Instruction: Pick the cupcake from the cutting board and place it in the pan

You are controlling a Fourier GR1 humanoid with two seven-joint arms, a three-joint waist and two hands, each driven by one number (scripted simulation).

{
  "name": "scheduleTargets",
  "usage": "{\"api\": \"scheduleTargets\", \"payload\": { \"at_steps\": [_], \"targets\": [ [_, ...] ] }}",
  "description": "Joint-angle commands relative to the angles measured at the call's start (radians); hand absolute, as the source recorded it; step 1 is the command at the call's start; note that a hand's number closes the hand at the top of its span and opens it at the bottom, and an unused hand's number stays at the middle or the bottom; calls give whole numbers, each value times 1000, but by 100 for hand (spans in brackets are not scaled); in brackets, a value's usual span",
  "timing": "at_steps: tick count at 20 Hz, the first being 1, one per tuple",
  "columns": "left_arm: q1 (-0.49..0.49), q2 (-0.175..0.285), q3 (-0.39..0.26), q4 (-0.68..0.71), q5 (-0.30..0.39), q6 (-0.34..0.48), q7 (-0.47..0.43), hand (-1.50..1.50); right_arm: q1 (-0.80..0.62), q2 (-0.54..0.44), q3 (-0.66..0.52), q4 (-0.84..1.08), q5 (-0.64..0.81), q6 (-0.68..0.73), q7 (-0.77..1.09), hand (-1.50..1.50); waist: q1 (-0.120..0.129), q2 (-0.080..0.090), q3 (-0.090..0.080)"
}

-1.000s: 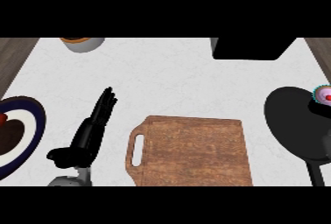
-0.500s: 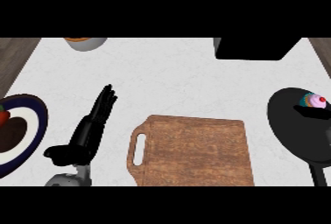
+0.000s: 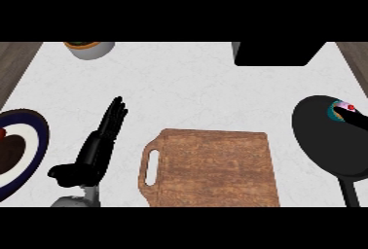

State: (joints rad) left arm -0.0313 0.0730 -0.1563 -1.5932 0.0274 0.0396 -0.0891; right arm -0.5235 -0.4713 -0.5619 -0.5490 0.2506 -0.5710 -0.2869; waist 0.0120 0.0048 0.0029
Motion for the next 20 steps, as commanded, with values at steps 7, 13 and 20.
{"api": "scheduleTargets", "payload": {
  "at_steps": [7,13,20],
  "targets": [
    [-19,-1,21,-19,-5,15,53,0,231,35,-107,-212,-277,387,-142,-150,-32,-11,-3],
    [63,-2,3,-54,-5,-8,5,0,501,116,-61,-481,-330,536,-157,-150,-26,-10,-4],
    [23,-30,11,-38,-35,0,13,0,650,177,-33,-697,-332,500,-128,-150,-15,-6,-3]
  ]
}}
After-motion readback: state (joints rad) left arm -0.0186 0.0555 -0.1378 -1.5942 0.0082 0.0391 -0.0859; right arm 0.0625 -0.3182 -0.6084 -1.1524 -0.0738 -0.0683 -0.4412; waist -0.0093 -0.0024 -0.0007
